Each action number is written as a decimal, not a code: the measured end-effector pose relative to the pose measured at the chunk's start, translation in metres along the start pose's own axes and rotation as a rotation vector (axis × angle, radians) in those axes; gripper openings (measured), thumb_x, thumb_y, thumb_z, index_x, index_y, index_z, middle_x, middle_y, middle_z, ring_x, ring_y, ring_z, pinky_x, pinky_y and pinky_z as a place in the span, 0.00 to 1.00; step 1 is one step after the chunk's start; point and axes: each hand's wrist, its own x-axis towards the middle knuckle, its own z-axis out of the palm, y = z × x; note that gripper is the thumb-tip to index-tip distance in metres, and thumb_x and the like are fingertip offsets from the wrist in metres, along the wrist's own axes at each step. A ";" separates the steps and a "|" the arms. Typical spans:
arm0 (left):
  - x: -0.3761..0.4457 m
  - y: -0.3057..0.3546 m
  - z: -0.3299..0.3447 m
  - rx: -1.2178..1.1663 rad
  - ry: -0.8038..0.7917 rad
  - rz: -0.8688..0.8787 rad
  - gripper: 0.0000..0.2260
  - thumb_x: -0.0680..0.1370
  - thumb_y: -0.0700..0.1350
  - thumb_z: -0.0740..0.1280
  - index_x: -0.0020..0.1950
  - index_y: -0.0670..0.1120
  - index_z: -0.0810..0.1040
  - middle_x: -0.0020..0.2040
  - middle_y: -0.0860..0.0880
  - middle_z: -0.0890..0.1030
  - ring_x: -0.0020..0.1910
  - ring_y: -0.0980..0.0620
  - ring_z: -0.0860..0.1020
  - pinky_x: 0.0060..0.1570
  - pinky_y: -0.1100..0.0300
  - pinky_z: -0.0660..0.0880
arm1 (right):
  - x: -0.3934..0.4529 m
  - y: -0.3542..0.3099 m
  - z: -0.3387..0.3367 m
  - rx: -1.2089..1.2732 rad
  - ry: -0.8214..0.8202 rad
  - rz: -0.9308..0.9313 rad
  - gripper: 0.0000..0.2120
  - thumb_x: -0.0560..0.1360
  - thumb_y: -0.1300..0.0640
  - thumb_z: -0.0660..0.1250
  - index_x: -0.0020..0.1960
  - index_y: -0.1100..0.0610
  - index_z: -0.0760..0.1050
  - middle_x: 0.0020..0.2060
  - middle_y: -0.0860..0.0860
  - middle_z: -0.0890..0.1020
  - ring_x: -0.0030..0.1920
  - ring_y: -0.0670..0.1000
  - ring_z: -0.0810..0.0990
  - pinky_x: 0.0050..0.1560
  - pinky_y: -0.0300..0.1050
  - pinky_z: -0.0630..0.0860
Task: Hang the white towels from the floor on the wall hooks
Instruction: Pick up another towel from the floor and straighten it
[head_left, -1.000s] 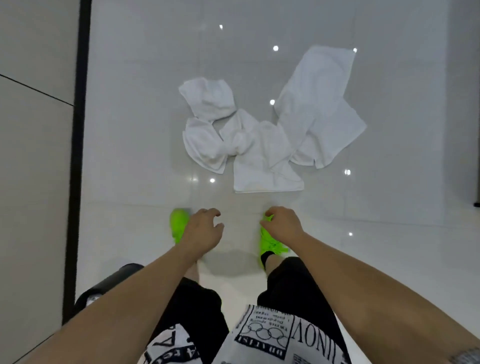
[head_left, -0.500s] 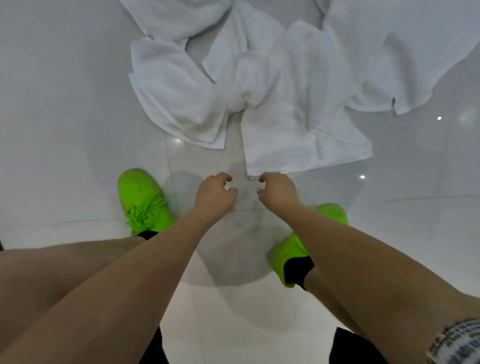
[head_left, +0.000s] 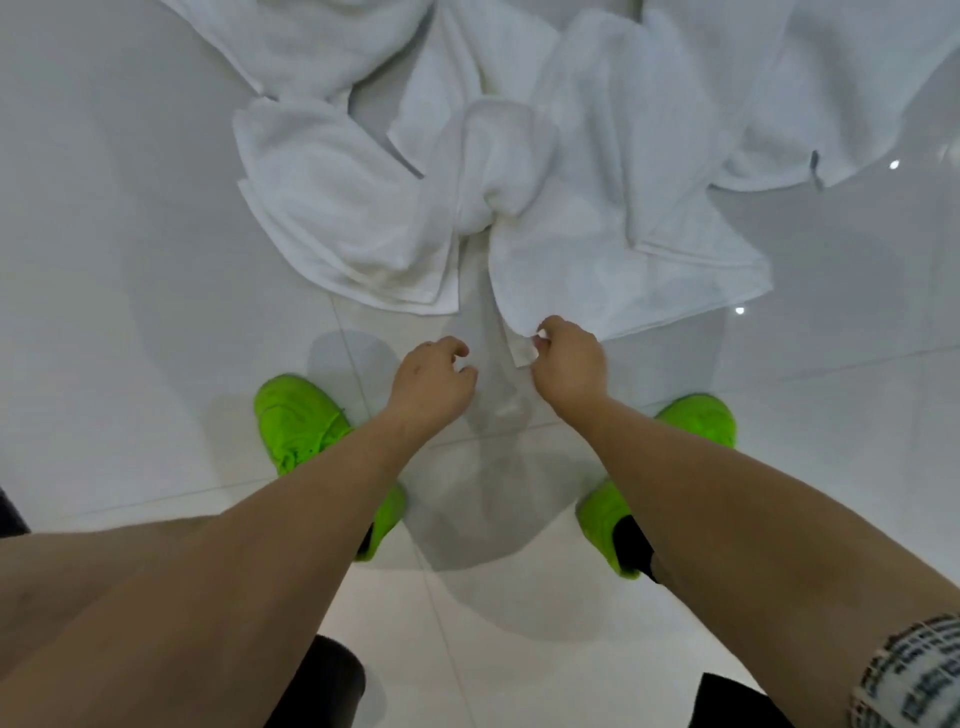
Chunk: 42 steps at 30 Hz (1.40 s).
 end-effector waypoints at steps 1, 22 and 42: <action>-0.017 0.009 -0.010 0.004 -0.001 0.014 0.17 0.78 0.51 0.63 0.66 0.49 0.74 0.61 0.46 0.77 0.58 0.48 0.75 0.52 0.62 0.64 | -0.011 -0.006 -0.018 0.067 0.023 0.019 0.07 0.76 0.62 0.61 0.52 0.59 0.75 0.42 0.56 0.81 0.44 0.60 0.79 0.40 0.48 0.68; -0.519 0.498 -0.247 0.234 0.260 0.791 0.15 0.75 0.47 0.68 0.61 0.51 0.77 0.55 0.51 0.81 0.55 0.50 0.77 0.52 0.57 0.75 | -0.352 -0.071 -0.680 0.575 0.418 -0.125 0.10 0.72 0.53 0.69 0.41 0.60 0.78 0.35 0.49 0.79 0.36 0.49 0.76 0.33 0.41 0.70; -0.781 0.927 -0.097 0.062 -0.101 1.479 0.09 0.76 0.51 0.66 0.45 0.48 0.82 0.44 0.48 0.82 0.48 0.48 0.80 0.51 0.47 0.79 | -0.597 0.245 -0.982 0.872 0.982 0.038 0.07 0.68 0.55 0.78 0.42 0.55 0.82 0.39 0.52 0.85 0.41 0.53 0.83 0.39 0.47 0.78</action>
